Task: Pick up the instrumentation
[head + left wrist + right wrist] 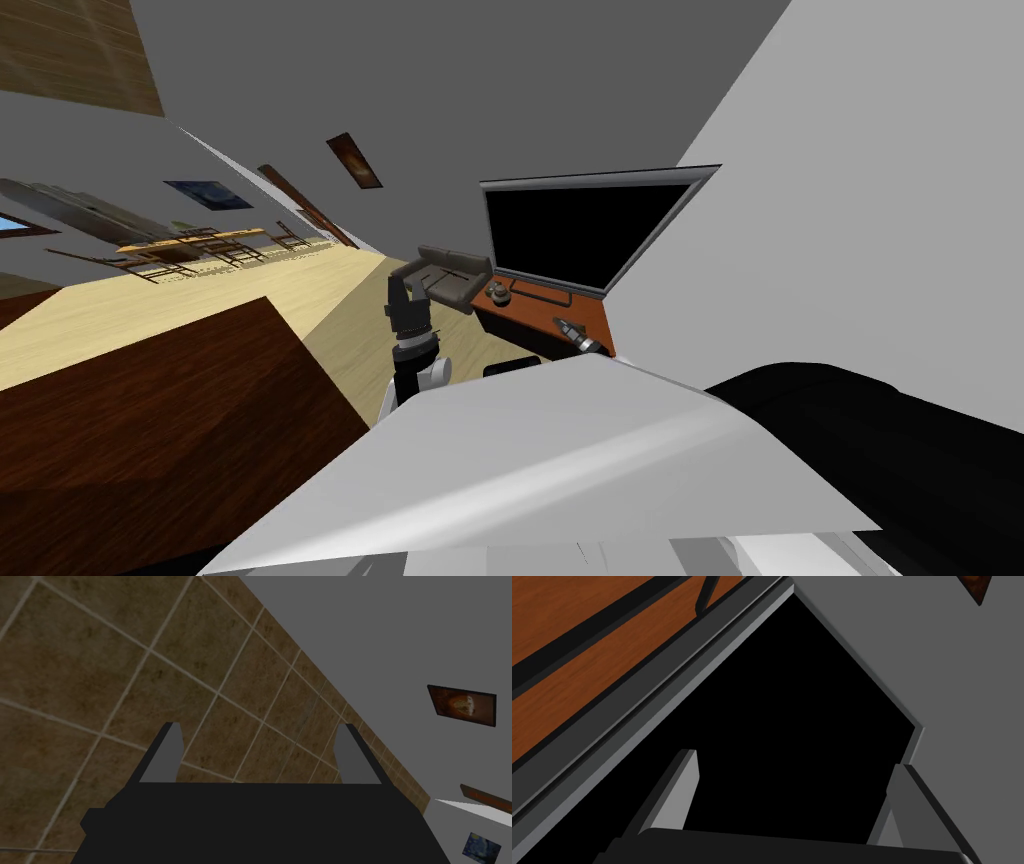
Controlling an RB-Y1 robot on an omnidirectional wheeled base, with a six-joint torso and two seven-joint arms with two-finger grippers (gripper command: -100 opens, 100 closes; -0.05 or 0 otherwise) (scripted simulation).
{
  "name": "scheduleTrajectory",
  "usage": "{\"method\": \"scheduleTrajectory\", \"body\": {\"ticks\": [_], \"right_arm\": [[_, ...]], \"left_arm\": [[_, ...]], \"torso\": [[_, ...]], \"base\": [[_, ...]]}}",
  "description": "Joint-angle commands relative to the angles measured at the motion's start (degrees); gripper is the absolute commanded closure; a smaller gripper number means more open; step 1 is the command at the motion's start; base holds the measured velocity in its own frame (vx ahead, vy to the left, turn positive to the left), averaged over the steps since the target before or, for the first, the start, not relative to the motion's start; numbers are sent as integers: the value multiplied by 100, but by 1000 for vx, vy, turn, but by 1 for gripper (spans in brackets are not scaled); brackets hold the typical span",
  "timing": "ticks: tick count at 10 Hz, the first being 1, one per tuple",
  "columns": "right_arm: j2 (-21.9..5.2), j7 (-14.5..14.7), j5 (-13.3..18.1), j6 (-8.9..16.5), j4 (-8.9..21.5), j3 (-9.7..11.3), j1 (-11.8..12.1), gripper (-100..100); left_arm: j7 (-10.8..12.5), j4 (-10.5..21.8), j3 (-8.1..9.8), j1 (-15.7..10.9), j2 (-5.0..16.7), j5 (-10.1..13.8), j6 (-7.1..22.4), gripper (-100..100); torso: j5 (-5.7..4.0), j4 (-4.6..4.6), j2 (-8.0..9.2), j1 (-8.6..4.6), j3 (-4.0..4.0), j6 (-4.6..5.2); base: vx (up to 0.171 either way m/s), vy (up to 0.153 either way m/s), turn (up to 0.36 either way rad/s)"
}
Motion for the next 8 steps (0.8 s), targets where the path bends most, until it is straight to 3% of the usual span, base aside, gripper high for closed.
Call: {"method": "scheduleTrajectory", "body": {"ticks": [1,3,8], "right_arm": [[-159,30,253,66,286,148,-6,-100],[-159,30,253,66,409,148,-6,-100],[-621,102,929,220,1206,490,98,-100]], "left_arm": [[0,0,0,0,0,0,0,0],[0,0,0,0,0,0,0,0],[0,0,0,0,0,0,0,0]], "torso": [[0,0,0,0,0,0],[0,0,0,0,0,0],[0,0,-2,-2,-1,2]], "base": [[45,20,329],[27,-1,61],[41,5,271]]}}
